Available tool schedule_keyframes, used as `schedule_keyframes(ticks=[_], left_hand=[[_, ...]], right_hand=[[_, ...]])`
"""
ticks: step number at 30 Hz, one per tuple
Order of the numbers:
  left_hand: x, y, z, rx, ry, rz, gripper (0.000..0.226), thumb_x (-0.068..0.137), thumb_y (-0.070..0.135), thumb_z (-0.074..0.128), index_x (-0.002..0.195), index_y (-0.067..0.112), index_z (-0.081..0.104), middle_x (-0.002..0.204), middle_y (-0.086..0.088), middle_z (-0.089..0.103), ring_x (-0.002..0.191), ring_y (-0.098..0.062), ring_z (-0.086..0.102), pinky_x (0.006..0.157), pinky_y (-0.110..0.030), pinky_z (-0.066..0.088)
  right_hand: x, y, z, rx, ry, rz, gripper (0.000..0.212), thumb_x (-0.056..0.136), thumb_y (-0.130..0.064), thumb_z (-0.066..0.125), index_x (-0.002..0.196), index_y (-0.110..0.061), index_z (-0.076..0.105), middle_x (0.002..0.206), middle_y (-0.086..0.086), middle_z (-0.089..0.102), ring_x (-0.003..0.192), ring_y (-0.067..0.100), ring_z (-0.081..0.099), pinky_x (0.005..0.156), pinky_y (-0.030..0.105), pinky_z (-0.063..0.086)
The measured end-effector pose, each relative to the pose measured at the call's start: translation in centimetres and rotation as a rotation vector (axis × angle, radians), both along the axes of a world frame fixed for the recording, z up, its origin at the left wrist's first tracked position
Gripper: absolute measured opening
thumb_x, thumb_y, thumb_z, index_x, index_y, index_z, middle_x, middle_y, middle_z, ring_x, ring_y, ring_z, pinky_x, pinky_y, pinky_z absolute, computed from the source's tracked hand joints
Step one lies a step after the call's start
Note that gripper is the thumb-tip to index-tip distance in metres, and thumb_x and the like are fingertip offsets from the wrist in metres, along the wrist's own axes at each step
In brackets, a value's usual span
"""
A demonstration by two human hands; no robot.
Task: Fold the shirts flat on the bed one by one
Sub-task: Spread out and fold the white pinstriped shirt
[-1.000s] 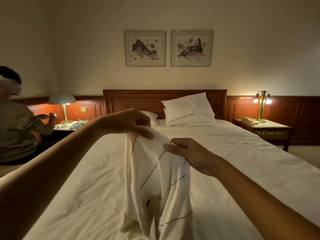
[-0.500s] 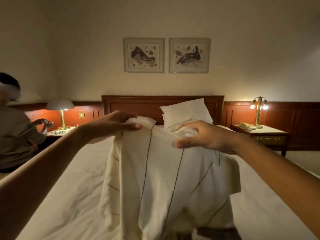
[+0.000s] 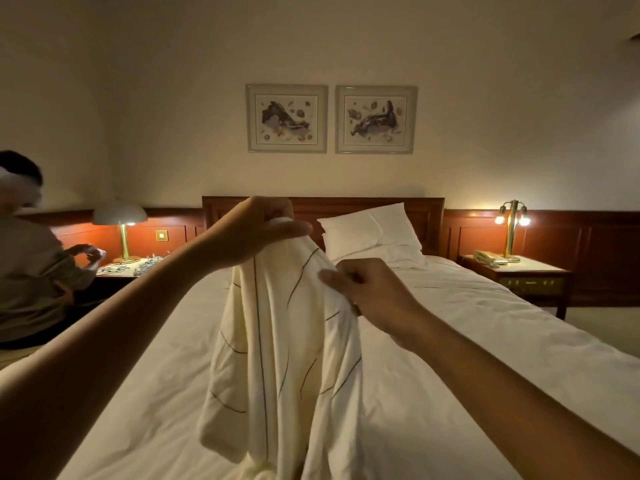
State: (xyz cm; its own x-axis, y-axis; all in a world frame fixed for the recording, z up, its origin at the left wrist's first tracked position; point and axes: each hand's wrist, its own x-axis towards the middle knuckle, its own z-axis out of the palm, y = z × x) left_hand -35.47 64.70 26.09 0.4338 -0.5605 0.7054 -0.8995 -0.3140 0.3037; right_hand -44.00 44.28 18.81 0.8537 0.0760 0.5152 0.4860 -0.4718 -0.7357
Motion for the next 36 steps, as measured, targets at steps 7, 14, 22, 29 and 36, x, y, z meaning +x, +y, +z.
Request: schedule_keyframes(ticks=[7,14,22,29,36], left_hand=[[2.0,7.3,-2.5,0.537,0.571,0.111,0.036,0.076,0.068,0.069,0.086,0.035,0.078,0.087,0.009,0.077,0.079,-0.008,0.073,0.065,-0.012,0.052],[2.7,6.3,-1.9,-0.227,0.309,0.181,0.067,0.079,0.063,0.057,0.086,-0.002,0.068,0.068,0.001,0.063,0.061,-0.015,0.058,0.058,-0.024,0.049],[0.6,7.5,3.2,-0.286,-0.222,0.224,0.034,0.078,0.055,0.068,0.067,0.023,0.067,0.056,-0.001,0.055,0.046,-0.005,0.047,0.044,-0.009,0.034],[11.9,5.5,-3.6,0.190,0.090,0.290,0.049,0.065,0.068,0.074,0.061,0.020,0.067,0.054,0.000,0.058,0.049,-0.010,0.052,0.049,-0.027,0.042],[24.3,1.1,10.5,-0.009,-0.147,0.585,0.050,0.077,0.066,0.062,0.066,0.017,0.061,0.062,0.002,0.057,0.057,-0.017,0.054,0.051,-0.027,0.037]], right_hand=[[0.0,-4.7,2.6,-0.174,-0.162,-0.171,0.048,0.097,-0.042,0.056,0.083,0.003,0.063,0.067,0.010,0.056,0.061,0.013,0.051,0.063,0.031,0.039],[-0.6,-9.2,6.2,-0.745,-0.294,-0.305,0.053,0.069,-0.081,0.055,0.074,-0.029,0.062,0.064,-0.007,0.059,0.060,0.007,0.055,0.058,0.040,0.050],[-1.6,-12.4,10.9,-0.576,-0.488,-0.276,0.045,0.074,-0.064,0.070,0.061,-0.021,0.066,0.055,-0.006,0.058,0.052,0.008,0.053,0.048,0.014,0.037],[8.1,-16.8,6.0,-0.923,0.019,-0.305,0.064,0.061,-0.088,0.059,0.067,-0.025,0.066,0.063,-0.006,0.063,0.057,0.009,0.060,0.054,0.031,0.046],[21.0,-19.4,18.9,-1.044,-0.329,-0.801,0.061,0.084,-0.072,0.054,0.064,-0.015,0.045,0.065,0.004,0.048,0.074,0.030,0.060,0.061,0.033,0.039]])
